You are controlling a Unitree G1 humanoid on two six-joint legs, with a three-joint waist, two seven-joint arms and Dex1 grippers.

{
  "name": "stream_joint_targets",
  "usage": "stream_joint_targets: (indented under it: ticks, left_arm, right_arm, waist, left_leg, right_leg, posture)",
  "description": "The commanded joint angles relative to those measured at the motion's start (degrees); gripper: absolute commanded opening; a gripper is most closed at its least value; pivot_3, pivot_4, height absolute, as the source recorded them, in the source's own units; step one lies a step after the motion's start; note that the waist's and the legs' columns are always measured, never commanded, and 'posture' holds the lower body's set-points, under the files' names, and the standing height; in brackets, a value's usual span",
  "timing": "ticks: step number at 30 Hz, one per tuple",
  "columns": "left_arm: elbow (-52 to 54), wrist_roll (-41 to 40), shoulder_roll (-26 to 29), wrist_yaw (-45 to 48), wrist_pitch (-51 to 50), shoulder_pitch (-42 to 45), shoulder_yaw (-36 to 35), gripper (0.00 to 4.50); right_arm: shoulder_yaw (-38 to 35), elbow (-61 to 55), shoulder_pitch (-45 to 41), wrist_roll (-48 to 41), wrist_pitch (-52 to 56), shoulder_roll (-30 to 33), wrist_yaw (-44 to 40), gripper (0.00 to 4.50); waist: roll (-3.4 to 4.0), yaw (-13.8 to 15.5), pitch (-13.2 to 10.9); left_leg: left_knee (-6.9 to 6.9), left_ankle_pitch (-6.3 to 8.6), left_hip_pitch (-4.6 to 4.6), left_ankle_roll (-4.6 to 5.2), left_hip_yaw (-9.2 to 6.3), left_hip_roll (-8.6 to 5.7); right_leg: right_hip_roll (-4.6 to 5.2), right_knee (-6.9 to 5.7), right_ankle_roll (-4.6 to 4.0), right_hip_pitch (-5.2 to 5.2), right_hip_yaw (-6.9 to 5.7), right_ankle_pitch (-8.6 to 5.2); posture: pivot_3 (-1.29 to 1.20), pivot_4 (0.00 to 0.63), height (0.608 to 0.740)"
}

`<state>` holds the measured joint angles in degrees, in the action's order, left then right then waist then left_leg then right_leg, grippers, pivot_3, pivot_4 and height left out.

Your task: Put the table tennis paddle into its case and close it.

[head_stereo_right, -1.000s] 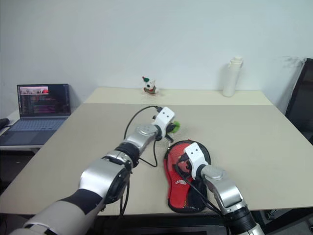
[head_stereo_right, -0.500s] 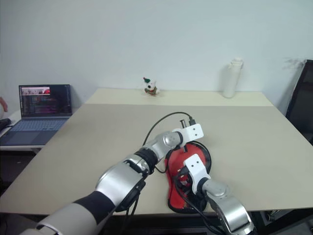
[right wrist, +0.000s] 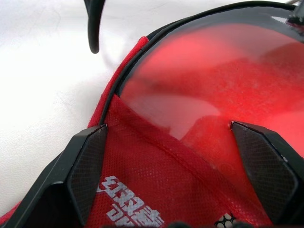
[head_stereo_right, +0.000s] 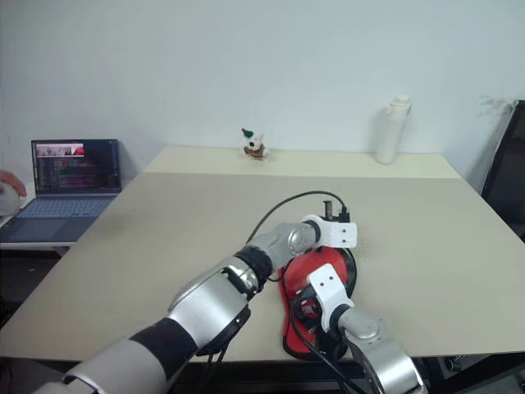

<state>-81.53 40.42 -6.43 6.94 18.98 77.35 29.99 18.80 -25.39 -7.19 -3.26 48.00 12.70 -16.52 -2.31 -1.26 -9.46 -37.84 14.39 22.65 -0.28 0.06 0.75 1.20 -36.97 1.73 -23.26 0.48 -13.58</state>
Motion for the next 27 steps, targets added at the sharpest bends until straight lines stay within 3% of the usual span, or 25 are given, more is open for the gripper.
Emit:
stream_joint_targets:
  ticks: [1, 27]
  left_arm:
    - [2.2, 0.0, -2.6, -2.0, 2.5, 3.9, 0.0, 0.03]
    - [3.1, -4.8, -7.4, 6.4, 11.7, 2.5, -3.2, 0.03]
  right_arm:
    - [5.7, 6.8, 6.2, -1.6, 8.9, 0.6, -1.8, 4.50]
    - [4.5, 11.5, 1.9, -0.7, 6.0, 0.6, -2.8, 4.50]
  waist:
    - [0.00, 0.0, 0.0]
    - [0.02, 0.1, 0.0]
  left_leg:
    - [0.00, 0.00, 0.01, 0.00, 0.00, 0.00]
    - [-0.04, 0.01, -0.05, 0.00, 0.01, 0.01]
  right_leg:
    - [0.00, 0.01, 0.00, 0.00, -0.01, 0.00]
    - [0.01, -0.05, 0.05, 0.02, 0.01, -0.01]
  posture:
    - [0.00, 0.150, 0.740]
    - [0.00, 0.150, 0.740]
